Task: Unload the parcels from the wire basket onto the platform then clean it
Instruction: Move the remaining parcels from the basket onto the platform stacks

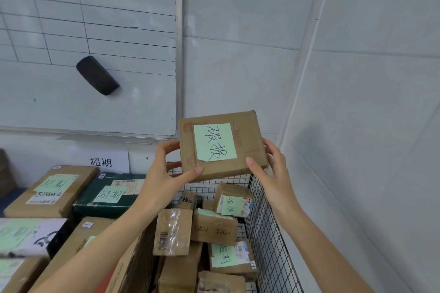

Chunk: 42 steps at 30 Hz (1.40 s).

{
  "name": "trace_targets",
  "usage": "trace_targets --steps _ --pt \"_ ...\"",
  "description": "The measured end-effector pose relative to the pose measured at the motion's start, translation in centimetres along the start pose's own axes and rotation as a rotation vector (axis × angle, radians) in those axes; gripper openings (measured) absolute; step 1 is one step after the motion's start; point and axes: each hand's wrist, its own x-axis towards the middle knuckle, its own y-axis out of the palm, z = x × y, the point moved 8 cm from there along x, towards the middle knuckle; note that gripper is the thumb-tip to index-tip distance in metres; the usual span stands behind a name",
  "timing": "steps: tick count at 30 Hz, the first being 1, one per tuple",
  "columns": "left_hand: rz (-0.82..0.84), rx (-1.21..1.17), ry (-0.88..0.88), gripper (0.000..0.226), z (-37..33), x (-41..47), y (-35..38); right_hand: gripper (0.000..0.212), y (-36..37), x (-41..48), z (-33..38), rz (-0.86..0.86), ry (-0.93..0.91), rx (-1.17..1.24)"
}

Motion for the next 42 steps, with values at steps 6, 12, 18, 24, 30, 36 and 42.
trace_targets --steps 6,12,18,24,30,36,42 --pt "0.000 0.062 0.048 0.118 0.0 -0.7 -0.2 0.067 0.8 0.4 -0.4 0.080 0.027 0.004" --pt "-0.007 0.082 0.026 0.124 -0.1 -1.3 -0.7 0.061 0.8 1.2 0.3 0.055 0.039 0.092" --pt "-0.077 -0.008 0.096 0.089 -1.2 -2.2 -1.0 0.048 2.0 1.5 0.1 0.033 0.007 0.132" --pt "-0.139 -0.020 0.056 0.081 -0.7 -3.4 -1.9 0.061 3.5 1.3 1.1 0.081 0.006 0.209" --pt "-0.205 0.030 -0.036 0.073 0.9 -5.4 -3.0 0.094 5.5 0.9 1.5 0.118 -0.028 0.240" --pt "-0.317 0.089 -0.137 0.066 1.5 -8.7 -5.9 0.069 9.2 0.0 1.6 0.179 -0.100 0.257" --pt "-0.399 0.116 -0.212 0.062 1.7 -13.0 -9.4 0.069 14.2 -2.2 1.7 0.303 -0.118 0.225"
